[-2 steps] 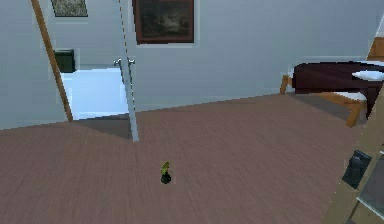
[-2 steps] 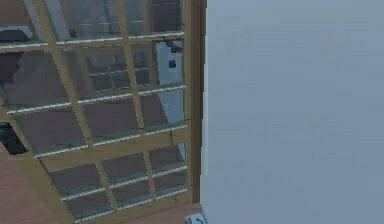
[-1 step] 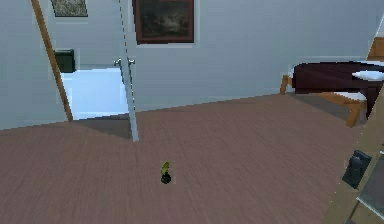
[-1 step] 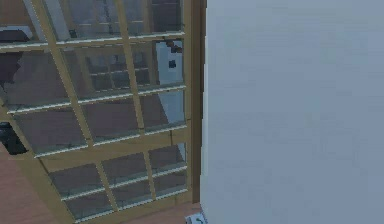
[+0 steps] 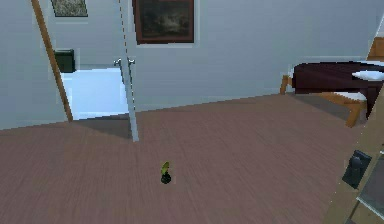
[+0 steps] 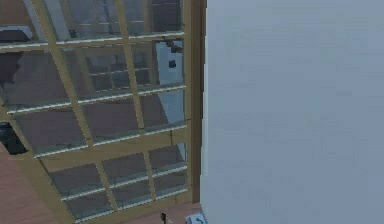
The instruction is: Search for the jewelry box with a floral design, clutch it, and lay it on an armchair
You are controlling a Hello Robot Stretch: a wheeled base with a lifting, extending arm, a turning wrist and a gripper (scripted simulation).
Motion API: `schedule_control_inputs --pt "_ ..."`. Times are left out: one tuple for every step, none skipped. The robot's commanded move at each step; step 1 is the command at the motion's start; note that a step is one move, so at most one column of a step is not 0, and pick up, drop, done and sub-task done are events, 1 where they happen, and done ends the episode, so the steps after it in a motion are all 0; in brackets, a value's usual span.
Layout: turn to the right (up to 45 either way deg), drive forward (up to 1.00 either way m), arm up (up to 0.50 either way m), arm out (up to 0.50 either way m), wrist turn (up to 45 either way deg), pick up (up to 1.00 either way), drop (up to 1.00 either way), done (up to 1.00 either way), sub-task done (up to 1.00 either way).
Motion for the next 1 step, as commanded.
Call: schedule_control_inputs --pt "0.0 0.00 0.00 0.00 45.0 0.00 0.00 0.00 0.00"
